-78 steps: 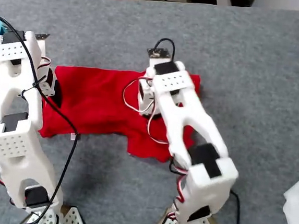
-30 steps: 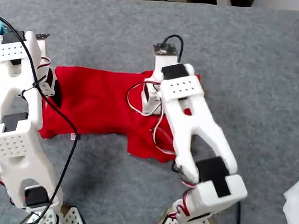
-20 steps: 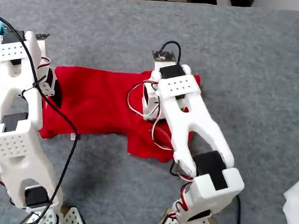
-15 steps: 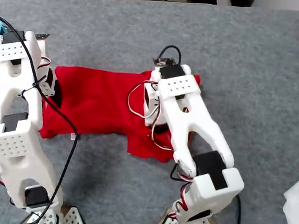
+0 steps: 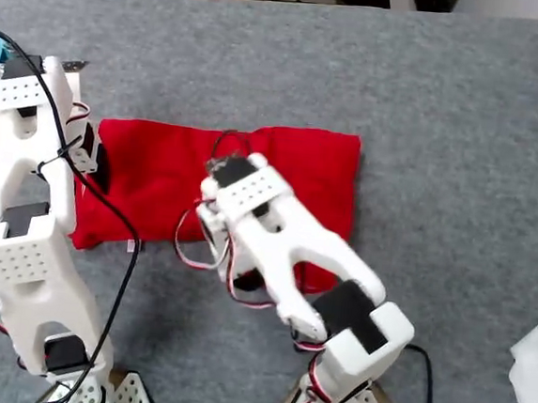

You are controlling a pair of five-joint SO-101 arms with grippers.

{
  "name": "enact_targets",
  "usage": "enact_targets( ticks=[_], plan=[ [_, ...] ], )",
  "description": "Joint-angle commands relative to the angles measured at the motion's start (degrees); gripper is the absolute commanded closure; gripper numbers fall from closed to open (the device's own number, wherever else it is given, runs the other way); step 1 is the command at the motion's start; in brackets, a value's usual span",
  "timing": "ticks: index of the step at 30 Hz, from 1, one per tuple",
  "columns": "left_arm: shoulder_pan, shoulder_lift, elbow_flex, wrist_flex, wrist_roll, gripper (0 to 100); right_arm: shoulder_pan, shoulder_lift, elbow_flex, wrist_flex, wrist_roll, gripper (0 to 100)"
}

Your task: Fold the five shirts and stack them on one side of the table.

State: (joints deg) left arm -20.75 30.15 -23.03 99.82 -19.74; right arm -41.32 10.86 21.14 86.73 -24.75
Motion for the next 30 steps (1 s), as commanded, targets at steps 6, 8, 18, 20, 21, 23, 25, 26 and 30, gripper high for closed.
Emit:
enact_targets(
  ticks=[6, 8, 18, 20, 21, 23, 25, 26, 30],
  plan=[
    [-1.23, -1.89, -7.03, 0.97, 0.53, 80, 0.75, -6.46, -7.43, 3.96, -0.09, 99.3],
    [-0.35, -3.91, -10.73, 0.97, 5.45, 80, 3.74, -9.71, -12.18, 5.54, 0.09, 99.2],
    [10.29, 1.1, -21.98, 0.88, 21.01, 80, 21.67, -6.11, -18.51, -11.52, 7.47, 99.2],
    [12.04, 5.14, -24.62, 0.79, 22.86, 80, 22.55, -1.63, -18.07, -16.0, 7.21, 99.2],
    [12.57, 7.6, -26.02, 0.79, 23.56, 80, 22.73, 0.92, -18.07, -17.76, 7.12, 99.2],
    [13.45, 13.05, -29.27, 0.79, 24.7, 80, 22.81, 5.93, -18.51, -20.4, 7.12, 99.2],
    [13.8, 18.59, -32.53, 0.79, 25.05, 80, 23.08, 10.42, -18.51, -22.95, 7.12, 99.2],
    [13.89, 21.23, -34.37, 0.79, 24.97, 80, 23.69, 12.44, -18.51, -23.82, 7.12, 99.2],
    [13.71, 31.52, -40.97, 0.88, 24.7, 80, 27.56, 18.24, -18.59, -26.02, 7.47, 99.2]
  ],
)
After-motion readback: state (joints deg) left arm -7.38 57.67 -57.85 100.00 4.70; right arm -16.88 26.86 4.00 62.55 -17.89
